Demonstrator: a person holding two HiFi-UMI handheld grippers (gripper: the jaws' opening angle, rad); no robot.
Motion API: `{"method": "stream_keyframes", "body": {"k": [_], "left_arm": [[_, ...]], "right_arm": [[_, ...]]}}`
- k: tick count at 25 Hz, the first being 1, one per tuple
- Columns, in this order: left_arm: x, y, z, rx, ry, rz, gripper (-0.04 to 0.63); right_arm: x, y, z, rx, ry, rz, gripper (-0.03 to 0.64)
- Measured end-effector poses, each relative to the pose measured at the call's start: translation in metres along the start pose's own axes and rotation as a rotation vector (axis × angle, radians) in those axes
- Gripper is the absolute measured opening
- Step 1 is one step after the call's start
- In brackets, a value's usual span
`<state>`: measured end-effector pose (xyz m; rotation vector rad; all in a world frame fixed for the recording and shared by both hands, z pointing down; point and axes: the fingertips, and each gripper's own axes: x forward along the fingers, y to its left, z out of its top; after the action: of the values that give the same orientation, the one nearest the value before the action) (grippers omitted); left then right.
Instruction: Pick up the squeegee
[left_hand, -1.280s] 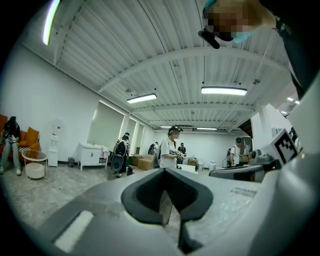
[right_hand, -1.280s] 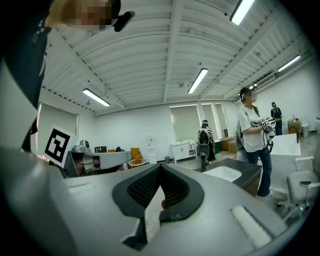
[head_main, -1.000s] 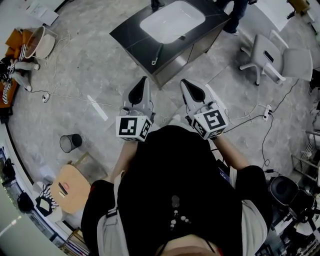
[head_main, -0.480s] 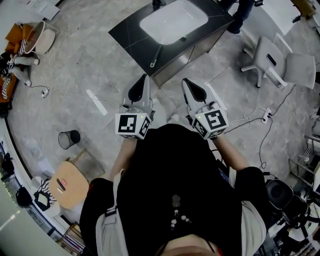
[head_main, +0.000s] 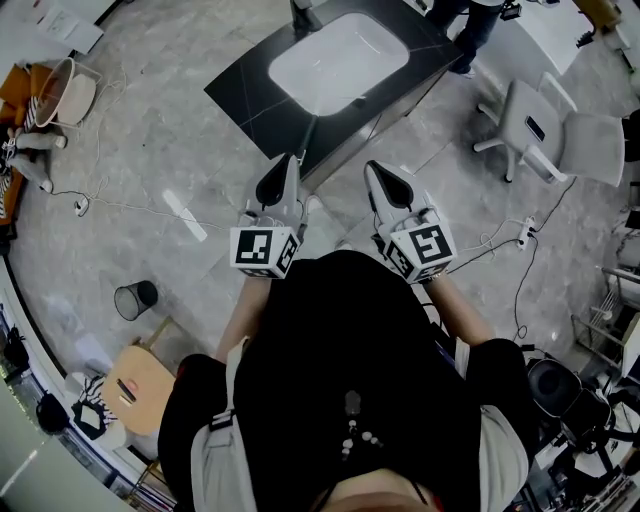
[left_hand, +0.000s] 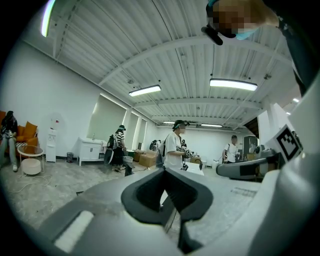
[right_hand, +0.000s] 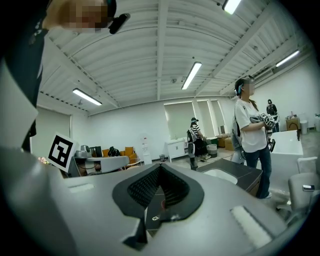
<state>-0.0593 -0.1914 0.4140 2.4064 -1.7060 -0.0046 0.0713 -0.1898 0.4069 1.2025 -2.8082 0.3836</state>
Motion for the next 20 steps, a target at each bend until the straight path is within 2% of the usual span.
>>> {"method": "stream_keyframes", "body": {"k": [9, 15, 20], "left_arm": [[0.07, 0.044, -0.018, -0.023, 0.065, -0.034, 0.002], [0.103, 0.064, -0.045, -0.061, 0.136, -0.079, 0.002], [0.121, 0.08, -0.071, -0.086, 0.194, -0.08, 0.002]], "right_arm": [[0.068, -0.032, 0.014, 0.0, 0.014, -0.032, 0.002], [0.097, -0.047, 0.018, -0.006, 0.014, -0.074, 0.002], [0.112, -0.049, 0.015, -0.007, 0.019, -0.088, 0.002]]}}
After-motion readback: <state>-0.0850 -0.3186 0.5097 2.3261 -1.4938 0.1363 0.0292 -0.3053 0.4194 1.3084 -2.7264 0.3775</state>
